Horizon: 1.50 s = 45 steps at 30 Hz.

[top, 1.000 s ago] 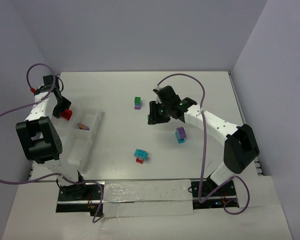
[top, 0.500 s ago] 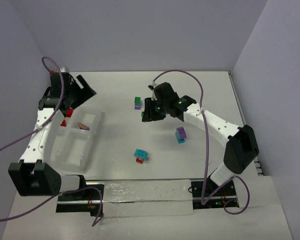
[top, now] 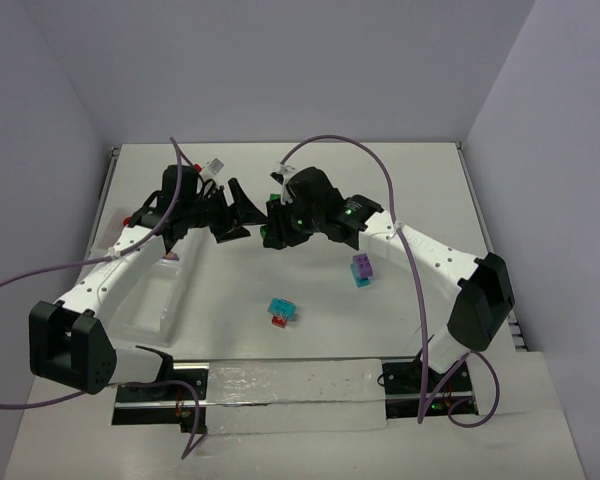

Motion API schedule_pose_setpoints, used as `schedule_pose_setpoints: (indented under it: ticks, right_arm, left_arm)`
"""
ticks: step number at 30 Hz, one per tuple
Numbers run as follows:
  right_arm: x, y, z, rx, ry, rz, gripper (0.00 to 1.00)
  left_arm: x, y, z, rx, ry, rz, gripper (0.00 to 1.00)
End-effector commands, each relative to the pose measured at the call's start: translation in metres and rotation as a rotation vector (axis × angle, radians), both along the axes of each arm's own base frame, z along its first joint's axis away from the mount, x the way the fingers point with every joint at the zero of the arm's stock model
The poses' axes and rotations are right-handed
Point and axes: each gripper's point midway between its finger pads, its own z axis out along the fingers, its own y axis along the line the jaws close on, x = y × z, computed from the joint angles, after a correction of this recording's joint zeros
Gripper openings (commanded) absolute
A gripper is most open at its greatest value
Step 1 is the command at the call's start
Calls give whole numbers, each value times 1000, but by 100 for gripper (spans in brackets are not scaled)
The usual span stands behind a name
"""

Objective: Sort the legos into containers by color

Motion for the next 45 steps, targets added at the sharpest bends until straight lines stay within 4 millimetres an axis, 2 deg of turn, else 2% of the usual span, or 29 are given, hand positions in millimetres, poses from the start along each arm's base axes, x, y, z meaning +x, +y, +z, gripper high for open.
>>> schedule_pose_setpoints:
  ticks: [1,12,19,26,32,36,39,40,41,45]
  right_arm:
    - [8,8,19,19,-60,-6,0]
    - [10,8,19,10,-62,-24,0]
    - [11,10,17,9,-60,-27,0]
    - [13,12,20,12,-70,-24,0]
    - [16,14,24,14,-78,-20,0]
    - [17,14,24,13,-84,-26,0]
    - [19,14,23,7,-84,-28,0]
    - [18,15,22,7,-82,-26,1]
    - [19,14,22,6,-81,-29,3]
    - [21,13,25,11,-89,-45,18]
  left_arm:
    - [-7,-21,21,-119,-36,-81,84]
    - [-25,-29,11,-145,14,-148,66]
    - [-31,-34,13,-169,17,-172,53]
    - [-33,-37,10,-187,28,-205,50]
    - [-31,-40,5,-185,47,-204,34]
    - [-31,-41,1,-178,58,-205,30]
    - [-30,-41,-3,-168,66,-201,16]
    - [-29,-41,-2,-164,64,-199,6]
    - [-27,-40,-3,-154,62,-191,2]
    - [-24,-35,-3,-115,39,-174,0]
